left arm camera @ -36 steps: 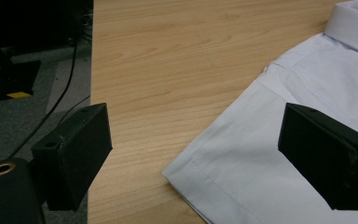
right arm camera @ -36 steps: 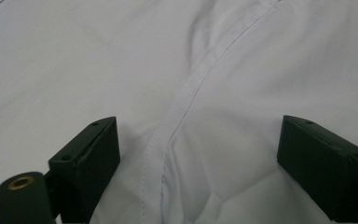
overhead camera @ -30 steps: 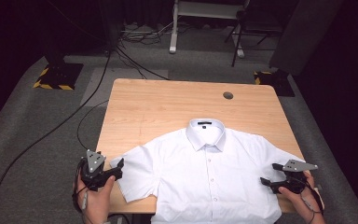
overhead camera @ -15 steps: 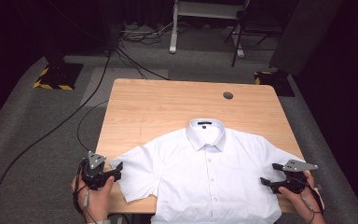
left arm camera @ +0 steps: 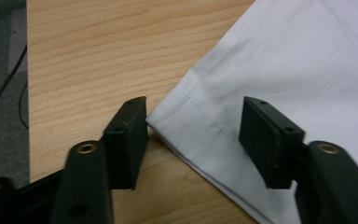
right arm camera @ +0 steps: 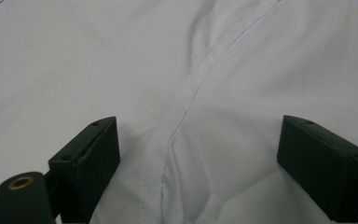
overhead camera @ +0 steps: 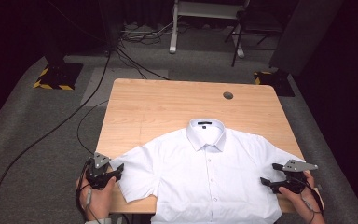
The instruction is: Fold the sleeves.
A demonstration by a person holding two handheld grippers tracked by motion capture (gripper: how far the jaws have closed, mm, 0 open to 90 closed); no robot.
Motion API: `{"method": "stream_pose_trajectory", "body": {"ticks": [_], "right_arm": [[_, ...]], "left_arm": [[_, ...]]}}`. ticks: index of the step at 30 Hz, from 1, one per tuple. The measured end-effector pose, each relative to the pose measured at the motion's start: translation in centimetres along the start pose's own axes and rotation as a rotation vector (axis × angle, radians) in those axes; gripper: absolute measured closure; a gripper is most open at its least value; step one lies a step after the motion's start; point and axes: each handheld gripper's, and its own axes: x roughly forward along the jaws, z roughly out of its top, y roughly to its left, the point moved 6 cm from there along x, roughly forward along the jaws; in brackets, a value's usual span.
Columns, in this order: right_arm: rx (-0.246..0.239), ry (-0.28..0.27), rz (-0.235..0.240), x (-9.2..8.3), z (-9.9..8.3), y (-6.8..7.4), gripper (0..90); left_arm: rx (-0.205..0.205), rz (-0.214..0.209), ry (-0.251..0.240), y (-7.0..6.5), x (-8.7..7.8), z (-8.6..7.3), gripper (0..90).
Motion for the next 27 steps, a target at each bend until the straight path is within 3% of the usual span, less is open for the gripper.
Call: {"method": "stream_pose_trajectory", "body": {"ticks": [2,6,10,12,15,18,21,27], "right_arm": [[0.000,0.000,0.000,0.0,0.0,0.0,12.8],[0.000,0.000,0.000,0.0,0.0,0.0,12.8],[0.000,0.000,0.000,0.0,0.0,0.0,12.8],[0.000,0.000,0.000,0.0,0.0,0.0,12.8],[0.000,0.000,0.000,0.0,0.0,0.0,12.8],[0.000,0.000,0.000,0.0,0.0,0.0,12.8],[0.000,0.000,0.000,0.0,0.0,0.0,12.8],[0.000,0.000,0.000,0.0,0.0,0.0,12.8]], "left_arm": [[0.006,-0.006,0.000,-0.1,0.0,0.0,46.9],[0.007,-0.031,-0.011,-0.7,-0.1,0.0,73.6],[-0.008,-0.025,-0.012,-1.1,-0.1,0.0,84.8],[-0.012,-0.022,-0.006,-1.2,-0.1,0.1,86.9],[0.013,-0.007,-0.001,-1.4,-0.3,0.2,88.2],[0.041,0.024,-0.045,-1.8,-1.1,0.9,88.3],[0.043,0.034,-0.092,-2.3,-2.1,1.6,88.3],[0.049,0.030,-0.123,-2.8,-3.1,2.3,88.3]]}}
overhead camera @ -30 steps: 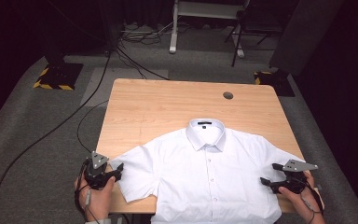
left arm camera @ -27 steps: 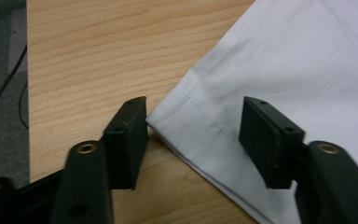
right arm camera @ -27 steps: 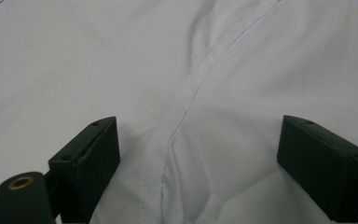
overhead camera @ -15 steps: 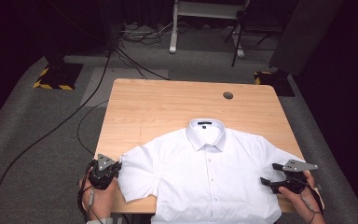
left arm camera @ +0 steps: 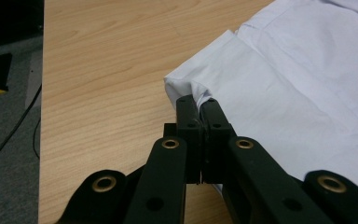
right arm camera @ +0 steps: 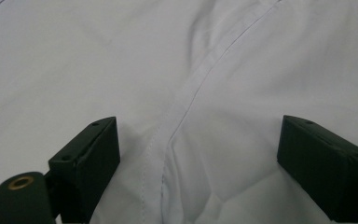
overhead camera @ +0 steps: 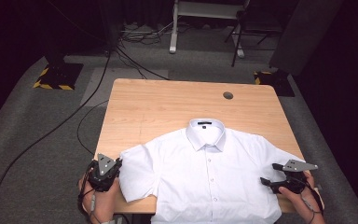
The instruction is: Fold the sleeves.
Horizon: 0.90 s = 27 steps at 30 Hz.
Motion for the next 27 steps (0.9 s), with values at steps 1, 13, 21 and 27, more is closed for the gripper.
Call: {"method": "stream_pose_trajectory", "body": {"ticks": [1,13,21,27], "right_arm": [[0.000,0.000,0.000,0.0,0.0,0.0,12.8],[0.000,0.000,0.000,0.0,0.0,0.0,12.8],[0.000,0.000,0.000,0.0,0.0,0.0,12.8],[0.000,0.000,0.000,0.0,0.0,0.0,12.8]], "left_arm": [[-0.002,-0.001,-0.010,-0.1,-0.1,0.2,88.2],[0.045,-0.016,-0.064,-1.9,-1.7,2.3,88.1],[0.096,-0.035,-0.104,-3.7,-2.6,3.7,87.9],[0.127,-0.044,-0.118,-4.6,-3.2,4.5,87.9]]}}
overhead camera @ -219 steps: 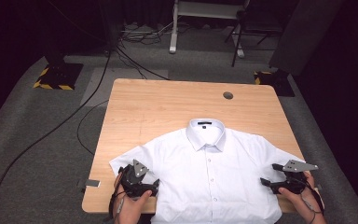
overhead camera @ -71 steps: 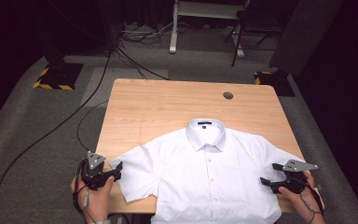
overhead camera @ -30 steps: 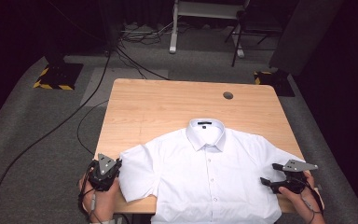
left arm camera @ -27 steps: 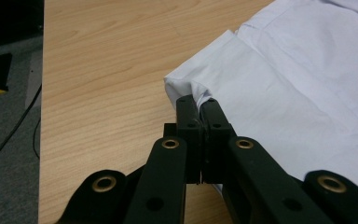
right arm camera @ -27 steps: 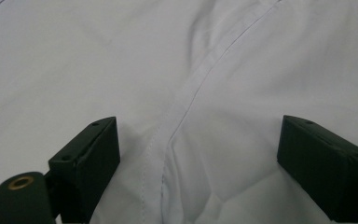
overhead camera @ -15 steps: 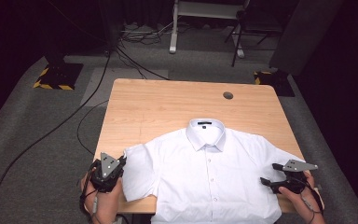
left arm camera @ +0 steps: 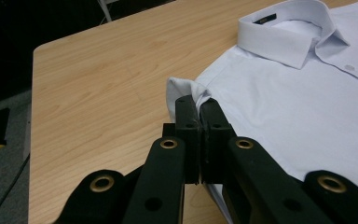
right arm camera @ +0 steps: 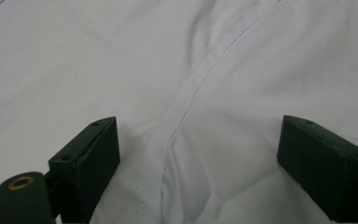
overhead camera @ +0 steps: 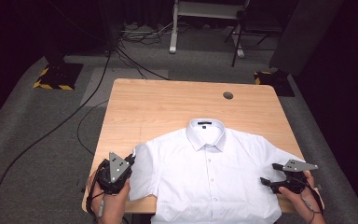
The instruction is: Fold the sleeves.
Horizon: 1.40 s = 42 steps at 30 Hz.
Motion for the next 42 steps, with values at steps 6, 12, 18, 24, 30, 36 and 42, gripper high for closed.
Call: {"method": "stream_pose_trajectory", "body": {"ticks": [6,12,18,24,30,36,42], "right_arm": [[0.000,0.000,0.000,0.0,0.0,0.0,12.8],[0.000,0.000,0.000,0.0,0.0,0.0,12.8],[0.000,0.000,0.000,0.0,0.0,0.0,12.8],[0.000,0.000,0.000,0.0,0.0,0.0,12.8],[0.001,0.000,0.001,0.0,0.0,0.0,12.8],[0.001,-0.001,0.002,0.0,0.0,0.0,12.8],[0.001,-0.001,0.001,0.0,0.0,0.0,12.8]], "left_arm": [[0.021,-0.030,-0.027,-1.0,-0.2,0.8,87.8],[0.047,-0.053,-0.040,-2.2,-0.1,1.5,87.7],[0.063,-0.077,-0.050,-3.2,0.1,2.3,87.7],[0.051,-0.104,-0.050,-3.8,0.5,2.6,87.6],[0.034,-0.134,-0.050,-4.8,1.1,3.6,87.5],[0.051,-0.159,-0.040,-6.2,2.1,4.3,87.5],[0.051,-0.187,-0.040,-7.2,2.6,4.4,87.3]]}}
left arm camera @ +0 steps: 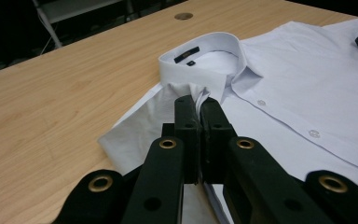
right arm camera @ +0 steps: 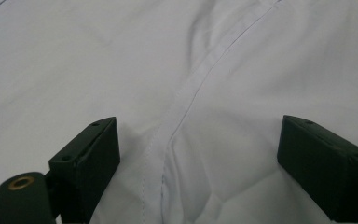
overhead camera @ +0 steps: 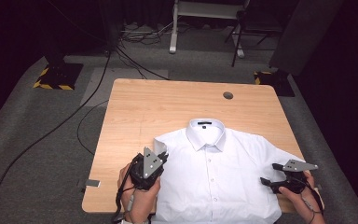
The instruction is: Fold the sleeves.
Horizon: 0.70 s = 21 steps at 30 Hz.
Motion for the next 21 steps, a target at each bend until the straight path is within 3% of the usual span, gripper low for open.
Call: {"method": "stream_pose_trajectory", "body": {"ticks": [9,16,21], "right_arm": [[0.000,0.000,-0.001,0.0,0.0,0.0,12.8],[0.000,0.000,-0.001,0.0,0.0,0.0,12.8],[0.000,0.000,-0.002,0.0,0.0,0.0,12.8]], "left_arm": [[-0.027,-0.063,0.012,-0.9,1.0,0.0,86.2],[-0.027,-0.083,0.013,-1.6,1.4,0.3,86.1],[-0.019,-0.134,0.021,-2.4,1.9,0.4,83.6]]}}
